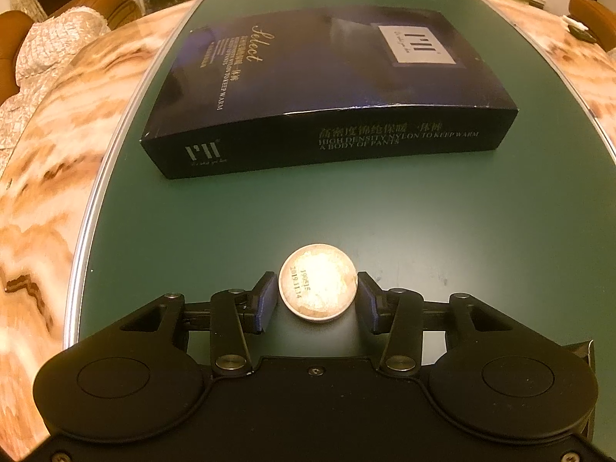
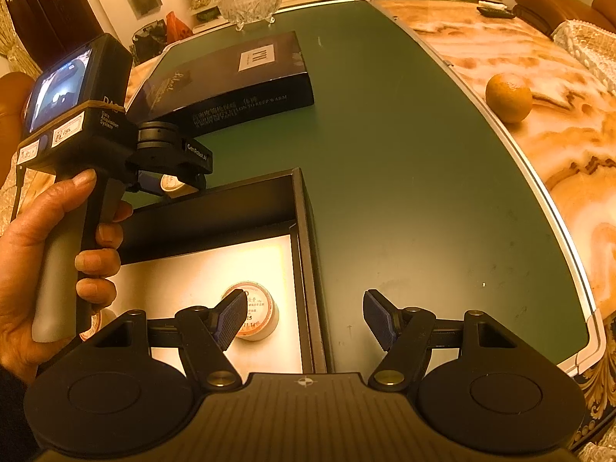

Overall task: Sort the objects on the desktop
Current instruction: 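Carry the cream tin with the left gripper over the black tray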

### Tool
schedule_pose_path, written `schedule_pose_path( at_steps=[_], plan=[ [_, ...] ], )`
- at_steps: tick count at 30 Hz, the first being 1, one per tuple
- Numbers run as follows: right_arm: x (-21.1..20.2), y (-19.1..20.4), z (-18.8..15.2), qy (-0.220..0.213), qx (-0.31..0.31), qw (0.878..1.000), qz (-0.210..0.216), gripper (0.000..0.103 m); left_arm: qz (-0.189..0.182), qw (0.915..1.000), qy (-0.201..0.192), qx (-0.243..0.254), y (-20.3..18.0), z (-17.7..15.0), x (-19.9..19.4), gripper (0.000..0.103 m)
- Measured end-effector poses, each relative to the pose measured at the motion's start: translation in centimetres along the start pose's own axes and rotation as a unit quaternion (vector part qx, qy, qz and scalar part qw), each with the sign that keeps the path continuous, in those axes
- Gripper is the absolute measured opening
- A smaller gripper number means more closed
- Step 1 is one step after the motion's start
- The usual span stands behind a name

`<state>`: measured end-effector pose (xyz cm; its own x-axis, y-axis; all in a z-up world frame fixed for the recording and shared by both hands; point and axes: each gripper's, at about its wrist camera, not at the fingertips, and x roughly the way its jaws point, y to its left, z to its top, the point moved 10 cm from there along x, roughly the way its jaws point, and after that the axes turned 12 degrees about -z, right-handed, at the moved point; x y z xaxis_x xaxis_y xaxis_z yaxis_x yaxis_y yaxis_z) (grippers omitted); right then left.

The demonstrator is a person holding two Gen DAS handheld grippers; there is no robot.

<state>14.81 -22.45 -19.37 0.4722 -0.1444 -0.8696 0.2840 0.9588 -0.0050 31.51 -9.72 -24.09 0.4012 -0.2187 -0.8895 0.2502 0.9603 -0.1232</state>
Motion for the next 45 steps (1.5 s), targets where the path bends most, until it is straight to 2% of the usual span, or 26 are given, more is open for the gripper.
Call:
schedule_pose_path(
  at_steps=[16, 25, 29, 37, 45],
  plan=[
    [-0.4, 0.0, 0.2, -0.004, 0.001, 1.000, 0.000, 0.070, 0.002, 0.9999, -0.012, 0.008, -0.2, 0.2, -1.4, 0.041],
    [-1.6, -0.2, 0.2, -0.014, 0.005, 1.000, 0.001, 0.070, 0.006, 0.9996, -0.025, 0.011, -0.1, -0.6, -5.8, 0.041],
    [-2.2, -0.4, -0.1, -0.016, 0.007, 1.000, 0.000, 0.070, 0.012, 0.9993, -0.032, 0.017, -0.3, -1.7, -8.4, 0.041],
    [-3.7, -1.5, -0.8, -0.022, 0.016, 1.000, -0.010, 0.070, -0.003, 0.9994, -0.033, 0.011, -1.0, -5.0, -12.2, 0.041],
    [-5.0, -2.5, -1.8, -0.025, 0.022, 0.999, -0.015, 0.070, -0.023, 0.9997, -0.010, 0.003, -2.3, -8.8, -12.2, 0.041]
  ],
)
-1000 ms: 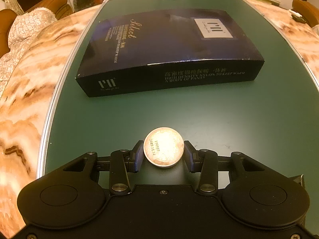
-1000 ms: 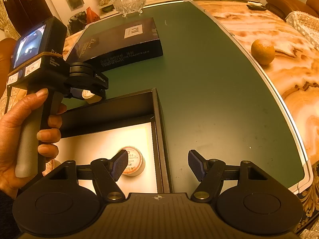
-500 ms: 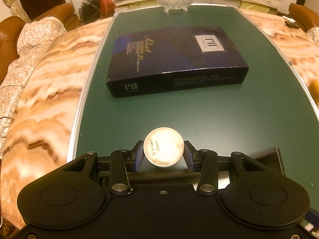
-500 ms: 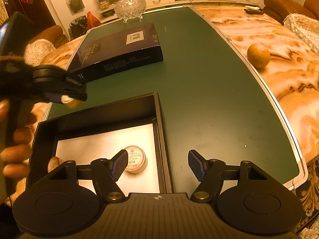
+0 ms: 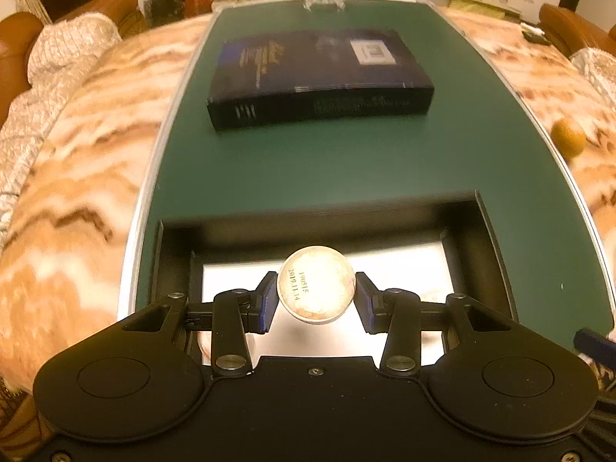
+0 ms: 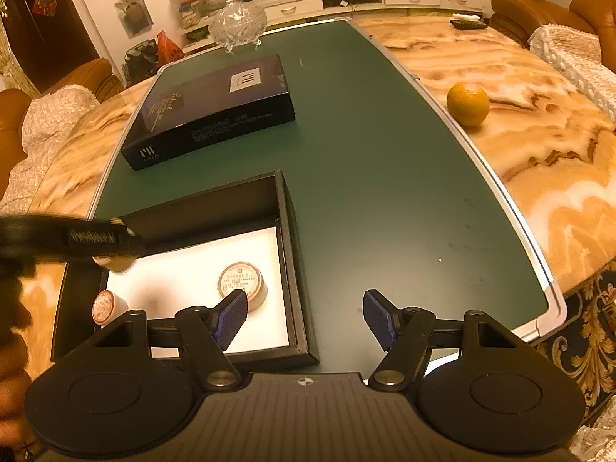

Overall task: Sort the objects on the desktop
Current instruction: 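Carry the cream tin with the left gripper over the black tray, then lower the cream tin between the other tins and open the left gripper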

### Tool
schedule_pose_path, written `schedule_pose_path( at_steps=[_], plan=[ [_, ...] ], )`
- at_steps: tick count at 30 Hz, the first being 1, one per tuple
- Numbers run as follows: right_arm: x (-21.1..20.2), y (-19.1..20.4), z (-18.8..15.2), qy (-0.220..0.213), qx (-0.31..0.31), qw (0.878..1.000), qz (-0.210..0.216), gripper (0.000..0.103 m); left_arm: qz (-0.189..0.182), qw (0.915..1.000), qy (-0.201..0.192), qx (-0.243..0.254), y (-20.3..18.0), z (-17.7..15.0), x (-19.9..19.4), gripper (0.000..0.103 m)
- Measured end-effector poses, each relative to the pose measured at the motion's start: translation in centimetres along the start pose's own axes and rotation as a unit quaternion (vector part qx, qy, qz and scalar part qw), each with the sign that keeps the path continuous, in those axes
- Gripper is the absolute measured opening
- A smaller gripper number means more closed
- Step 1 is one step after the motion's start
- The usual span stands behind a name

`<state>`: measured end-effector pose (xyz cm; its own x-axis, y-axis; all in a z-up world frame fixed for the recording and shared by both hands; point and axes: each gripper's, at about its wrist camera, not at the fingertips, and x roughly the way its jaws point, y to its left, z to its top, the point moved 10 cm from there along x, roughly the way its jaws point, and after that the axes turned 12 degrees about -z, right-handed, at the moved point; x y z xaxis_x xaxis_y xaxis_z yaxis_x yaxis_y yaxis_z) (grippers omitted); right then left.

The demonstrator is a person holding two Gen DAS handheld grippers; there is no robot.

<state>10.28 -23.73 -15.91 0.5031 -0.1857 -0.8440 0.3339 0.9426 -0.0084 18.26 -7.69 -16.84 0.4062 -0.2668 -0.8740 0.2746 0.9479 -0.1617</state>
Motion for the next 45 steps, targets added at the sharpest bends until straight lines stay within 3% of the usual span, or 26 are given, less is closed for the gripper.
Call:
schedule_pose_path(
  at_steps=[9, 40, 45],
  plan=[
    [-0.7, -0.5, -0.1, -0.005, -0.001, 1.000, -0.006, 0.070, -0.012, 0.9988, 0.041, -0.022, 0.3, -2.7, 2.9, 0.041],
    [-0.6, 0.2, -0.5, 0.000, -0.007, 1.000, -0.012, 0.070, -0.020, 0.9975, 0.061, -0.028, 0.3, -3.7, 6.0, 0.041],
    [-0.7, 0.2, -0.5, -0.001, -0.008, 1.000, -0.013, 0.070, -0.018, 0.9977, 0.060, -0.027, 0.5, -3.5, 5.9, 0.046]
  ],
)
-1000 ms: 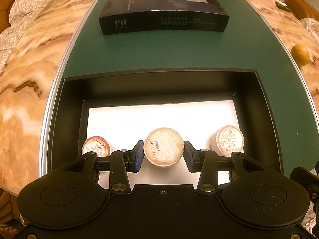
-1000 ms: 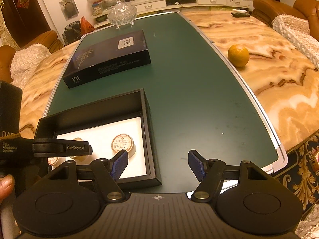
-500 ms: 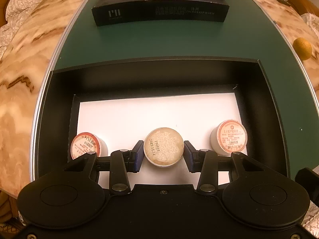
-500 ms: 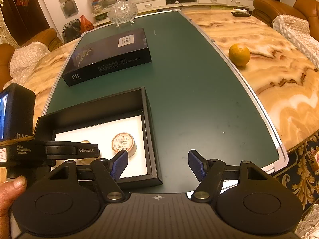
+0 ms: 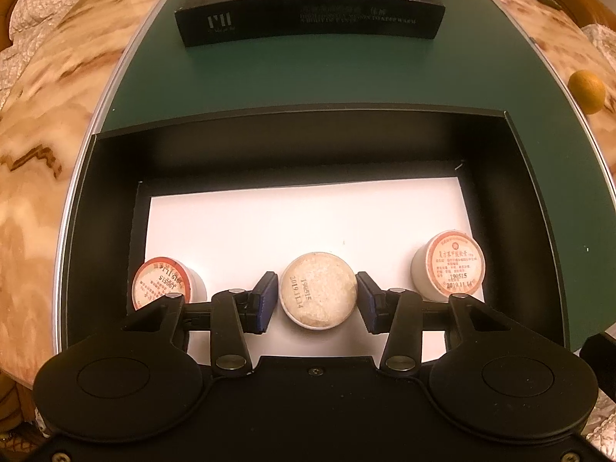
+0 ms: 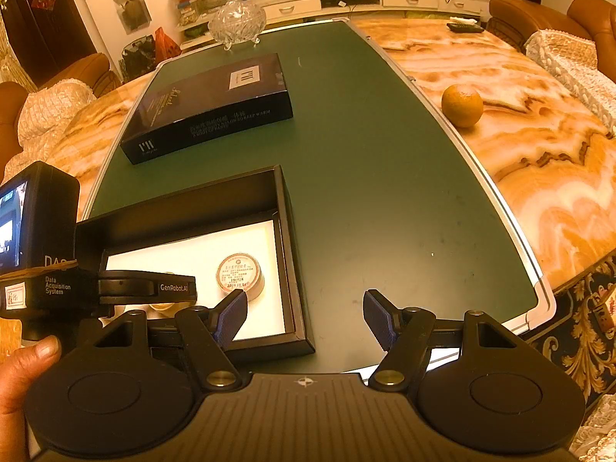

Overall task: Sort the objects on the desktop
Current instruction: 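Lower the cream tin between the other tins and open the left gripper, then raise both open grippers back from the tray of three tins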

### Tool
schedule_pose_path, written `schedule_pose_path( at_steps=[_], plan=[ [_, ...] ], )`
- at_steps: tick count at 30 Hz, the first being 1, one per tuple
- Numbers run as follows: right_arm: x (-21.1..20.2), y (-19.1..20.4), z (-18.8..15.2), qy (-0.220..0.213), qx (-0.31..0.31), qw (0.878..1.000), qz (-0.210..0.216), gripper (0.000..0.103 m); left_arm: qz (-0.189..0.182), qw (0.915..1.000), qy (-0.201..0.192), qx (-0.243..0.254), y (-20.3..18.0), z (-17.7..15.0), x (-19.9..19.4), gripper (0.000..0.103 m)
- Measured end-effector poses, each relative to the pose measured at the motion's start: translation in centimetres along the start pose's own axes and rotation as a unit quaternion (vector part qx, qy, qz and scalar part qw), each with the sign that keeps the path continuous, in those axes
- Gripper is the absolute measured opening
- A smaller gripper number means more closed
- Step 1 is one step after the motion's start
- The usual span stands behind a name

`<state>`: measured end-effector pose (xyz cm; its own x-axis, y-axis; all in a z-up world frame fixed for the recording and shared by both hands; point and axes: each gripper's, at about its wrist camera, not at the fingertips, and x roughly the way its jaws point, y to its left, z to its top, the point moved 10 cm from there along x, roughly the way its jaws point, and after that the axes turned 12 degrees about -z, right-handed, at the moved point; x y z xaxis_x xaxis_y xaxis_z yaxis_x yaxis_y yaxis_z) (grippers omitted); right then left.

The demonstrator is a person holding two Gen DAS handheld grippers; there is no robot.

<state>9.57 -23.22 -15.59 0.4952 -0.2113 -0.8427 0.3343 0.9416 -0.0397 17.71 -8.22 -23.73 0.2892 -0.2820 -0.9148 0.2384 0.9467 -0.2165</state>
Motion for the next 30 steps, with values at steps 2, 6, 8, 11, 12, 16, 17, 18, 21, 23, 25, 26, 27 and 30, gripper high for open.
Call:
schedule_pose_path(
  at_steps=[2, 6, 8, 11, 12, 16, 17, 18, 21, 23, 25, 26, 27, 30],
  plan=[
    [-0.1, 0.0, 0.0, -0.001, 0.000, 1.000, -0.001, 0.070, -0.001, 1.0000, -0.001, -0.002, 0.1, 0.0, -0.2, 0.047],
    [-0.2, 0.1, 0.1, -0.002, -0.001, 1.000, -0.004, 0.072, -0.005, 0.9998, -0.017, 0.000, 0.2, 0.0, -1.7, 0.059],
    [-0.4, 0.2, 0.2, -0.004, 0.000, 1.000, -0.008, 0.077, -0.002, 0.9994, -0.033, 0.004, 0.3, 0.0, -3.2, 0.073],
    [-0.9, 0.6, 0.6, -0.008, -0.001, 1.000, -0.007, 0.082, 0.005, 0.9980, -0.063, 0.009, 0.8, 0.0, -6.1, 0.088],
    [-1.2, 0.9, 0.7, -0.010, -0.003, 1.000, -0.006, 0.085, 0.007, 0.9975, -0.069, 0.009, 1.1, -0.1, -6.9, 0.091],
    [-2.5, 2.5, 0.9, -0.022, -0.016, 1.000, 0.000, 0.088, 0.024, 0.9959, -0.088, 0.005, 3.0, -1.3, -10.4, 0.099],
    [-2.8, 2.9, 0.8, -0.024, -0.020, 1.000, 0.002, 0.089, 0.028, 0.9954, -0.091, 0.001, 3.5, -1.6, -11.2, 0.099],
    [-3.2, 3.4, 0.8, -0.026, -0.024, 0.999, 0.005, 0.090, 0.033, 0.9951, -0.094, -0.002, 4.1, -2.0, -11.9, 0.100],
    [-4.1, 4.8, 0.3, -0.030, -0.039, 0.999, 0.009, 0.091, 0.044, 0.9945, -0.094, -0.013, 5.9, -3.4, -13.4, 0.100],
    [-4.6, 5.6, -0.3, -0.030, -0.047, 0.998, 0.011, 0.092, 0.047, 0.9942, -0.094, -0.020, 6.8, -4.3, -14.2, 0.100],
    [-5.0, 6.4, -0.8, -0.029, -0.055, 0.998, 0.012, 0.093, 0.049, 0.9940, -0.094, -0.025, 7.6, -5.2, -14.9, 0.100],
    [-5.2, 6.7, -1.2, -0.028, -0.059, 0.998, 0.012, 0.093, 0.050, 0.9939, -0.094, -0.028, 8.0, -5.7, -15.2, 0.100],
    [-5.4, 7.0, -1.5, -0.027, -0.063, 0.998, 0.012, 0.093, 0.051, 0.9938, -0.094, -0.030, 8.3, -6.2, -15.5, 0.100],
    [-6.0, 7.8, -2.4, -0.025, -0.072, 0.997, 0.010, 0.093, 0.052, 0.9937, -0.093, -0.033, 8.9, -7.3, -16.3, 0.101]
  ],
)
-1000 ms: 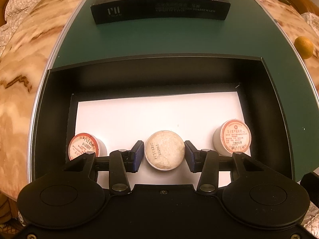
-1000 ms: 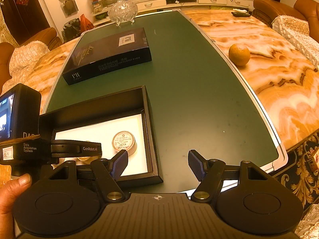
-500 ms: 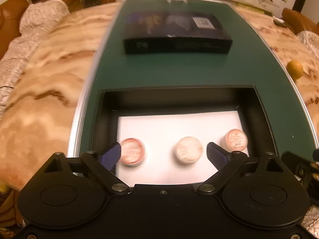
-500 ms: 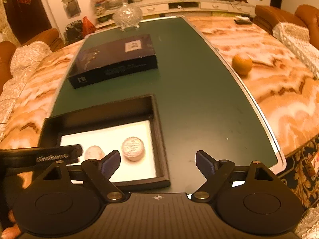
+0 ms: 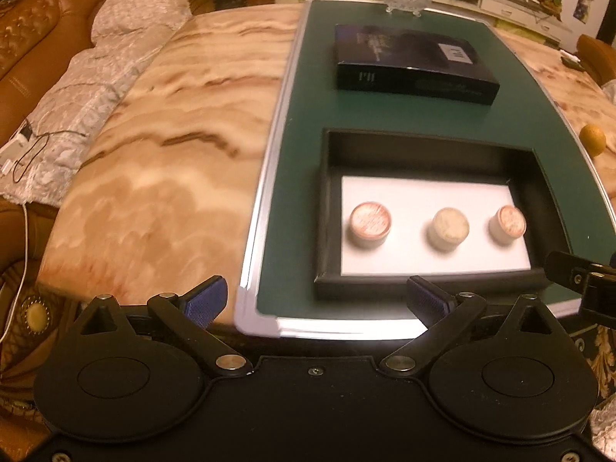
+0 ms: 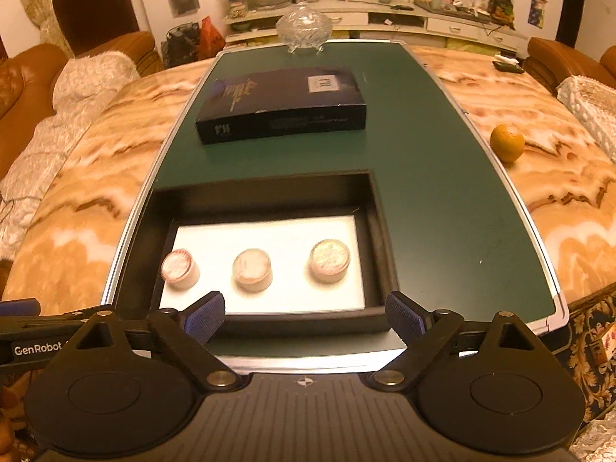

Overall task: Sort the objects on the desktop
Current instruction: 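Raise both open grippers back from the tray of three tins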

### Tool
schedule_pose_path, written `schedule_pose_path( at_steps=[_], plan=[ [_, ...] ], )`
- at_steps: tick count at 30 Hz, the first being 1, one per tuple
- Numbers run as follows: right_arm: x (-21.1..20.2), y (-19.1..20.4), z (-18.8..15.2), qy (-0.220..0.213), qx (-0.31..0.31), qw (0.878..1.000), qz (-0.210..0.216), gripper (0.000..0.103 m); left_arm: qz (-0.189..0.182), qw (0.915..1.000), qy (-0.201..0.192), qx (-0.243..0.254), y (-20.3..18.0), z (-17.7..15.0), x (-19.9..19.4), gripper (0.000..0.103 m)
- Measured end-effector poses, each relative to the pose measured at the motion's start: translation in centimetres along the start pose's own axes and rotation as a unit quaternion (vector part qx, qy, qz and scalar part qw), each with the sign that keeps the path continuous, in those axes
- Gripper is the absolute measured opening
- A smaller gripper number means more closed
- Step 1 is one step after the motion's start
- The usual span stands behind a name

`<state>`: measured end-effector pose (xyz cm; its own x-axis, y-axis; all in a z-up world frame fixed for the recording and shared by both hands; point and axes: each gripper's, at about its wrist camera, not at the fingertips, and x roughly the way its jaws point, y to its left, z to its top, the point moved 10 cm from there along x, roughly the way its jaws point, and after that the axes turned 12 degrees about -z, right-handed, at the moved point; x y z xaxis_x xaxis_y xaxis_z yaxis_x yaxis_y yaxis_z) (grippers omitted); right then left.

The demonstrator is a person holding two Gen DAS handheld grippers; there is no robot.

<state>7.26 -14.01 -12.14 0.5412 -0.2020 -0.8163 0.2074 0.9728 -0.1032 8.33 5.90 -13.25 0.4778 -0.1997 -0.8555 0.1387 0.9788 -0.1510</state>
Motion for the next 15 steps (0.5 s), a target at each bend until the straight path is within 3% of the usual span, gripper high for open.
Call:
schedule_pose_path(
  at_steps=[15],
  plan=[
    [-3.0, 2.3, -2.4, 0.003, -0.022, 1.000, -0.005, 0.096, 0.006, 0.9999, 0.008, 0.004, 1.2, -3.3, -2.8, 0.101]
  ],
)
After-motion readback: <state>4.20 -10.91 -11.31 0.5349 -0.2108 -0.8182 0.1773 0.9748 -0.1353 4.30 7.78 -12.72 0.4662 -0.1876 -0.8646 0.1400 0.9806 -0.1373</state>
